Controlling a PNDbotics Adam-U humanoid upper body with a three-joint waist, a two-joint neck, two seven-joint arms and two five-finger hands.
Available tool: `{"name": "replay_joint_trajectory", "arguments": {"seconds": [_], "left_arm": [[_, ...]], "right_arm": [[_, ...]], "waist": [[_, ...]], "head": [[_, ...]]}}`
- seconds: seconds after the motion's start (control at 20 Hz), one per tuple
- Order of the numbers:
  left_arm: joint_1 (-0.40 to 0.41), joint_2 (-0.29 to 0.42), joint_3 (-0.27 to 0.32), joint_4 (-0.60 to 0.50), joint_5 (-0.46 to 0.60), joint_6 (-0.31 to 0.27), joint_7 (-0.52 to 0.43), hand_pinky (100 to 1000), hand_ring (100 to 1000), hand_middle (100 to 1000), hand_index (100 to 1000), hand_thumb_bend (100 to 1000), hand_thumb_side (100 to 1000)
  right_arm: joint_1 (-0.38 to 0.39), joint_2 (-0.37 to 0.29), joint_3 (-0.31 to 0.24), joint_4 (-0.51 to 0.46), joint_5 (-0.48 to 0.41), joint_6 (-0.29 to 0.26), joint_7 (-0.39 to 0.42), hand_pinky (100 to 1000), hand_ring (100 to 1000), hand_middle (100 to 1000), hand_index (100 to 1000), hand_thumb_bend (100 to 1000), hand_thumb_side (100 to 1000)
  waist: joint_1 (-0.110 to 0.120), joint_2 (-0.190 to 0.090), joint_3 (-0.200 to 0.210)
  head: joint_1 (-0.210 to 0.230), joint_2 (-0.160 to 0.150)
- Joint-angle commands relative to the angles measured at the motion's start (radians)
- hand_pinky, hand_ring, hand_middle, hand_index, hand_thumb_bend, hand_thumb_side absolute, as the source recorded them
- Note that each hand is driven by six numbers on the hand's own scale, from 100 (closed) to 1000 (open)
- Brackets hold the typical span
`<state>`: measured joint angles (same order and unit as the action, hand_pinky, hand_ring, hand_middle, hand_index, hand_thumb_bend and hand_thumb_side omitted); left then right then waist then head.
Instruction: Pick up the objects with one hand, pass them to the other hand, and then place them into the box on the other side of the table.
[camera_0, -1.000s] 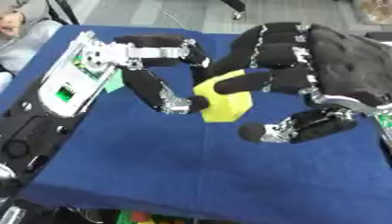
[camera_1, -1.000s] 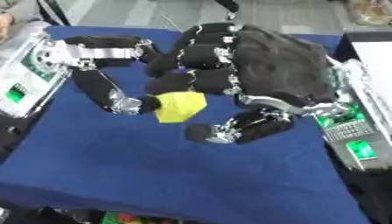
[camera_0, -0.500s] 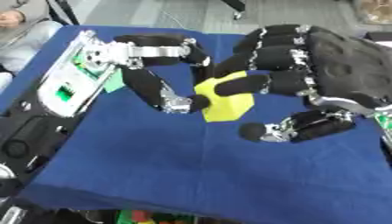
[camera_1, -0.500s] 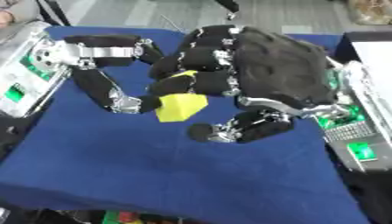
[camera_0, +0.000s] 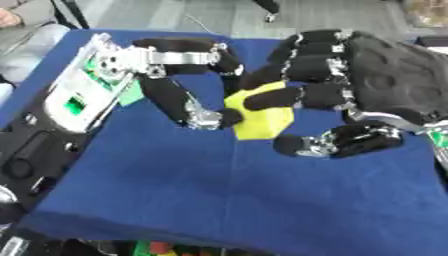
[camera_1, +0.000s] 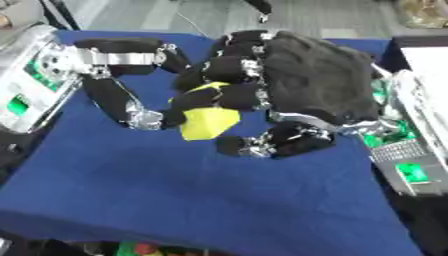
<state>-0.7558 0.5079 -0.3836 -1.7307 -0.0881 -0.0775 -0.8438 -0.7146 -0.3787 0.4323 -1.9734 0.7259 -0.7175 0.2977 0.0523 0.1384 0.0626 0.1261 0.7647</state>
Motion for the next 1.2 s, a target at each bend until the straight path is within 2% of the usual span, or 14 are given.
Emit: {"name": "replay_joint_trajectory", "arguments": {"seconds": [0.05, 0.65, 1.2], "left_arm": [[-0.026, 0.015, -0.003, -0.017, 0.007, -0.001, -0.001, 703, 551, 450, 623, 109, 545], [-0.046, 0.012, -0.025, -0.014, 0.005, -0.002, -0.004, 705, 568, 451, 624, 100, 548], [-0.048, 0.007, -0.024, -0.002, -0.002, -0.005, -0.007, 706, 574, 458, 636, 100, 557]], "right_arm": [[-0.021, -0.016, -0.004, -0.022, 0.021, 0.0, 0.009, 719, 691, 789, 853, 393, 127], [-0.025, -0.016, 0.0, -0.022, 0.056, 0.009, 0.01, 706, 677, 776, 850, 382, 100], [-0.024, -0.017, -0.002, -0.021, 0.055, 0.039, -0.023, 665, 637, 654, 827, 282, 100]], "waist": [[-0.001, -0.013, 0.0], [-0.003, -0.013, -0.001], [-0.001, -0.011, -0.004]], "head": [[0.005, 0.005], [0.009, 0.005], [0.011, 0.005]]}}
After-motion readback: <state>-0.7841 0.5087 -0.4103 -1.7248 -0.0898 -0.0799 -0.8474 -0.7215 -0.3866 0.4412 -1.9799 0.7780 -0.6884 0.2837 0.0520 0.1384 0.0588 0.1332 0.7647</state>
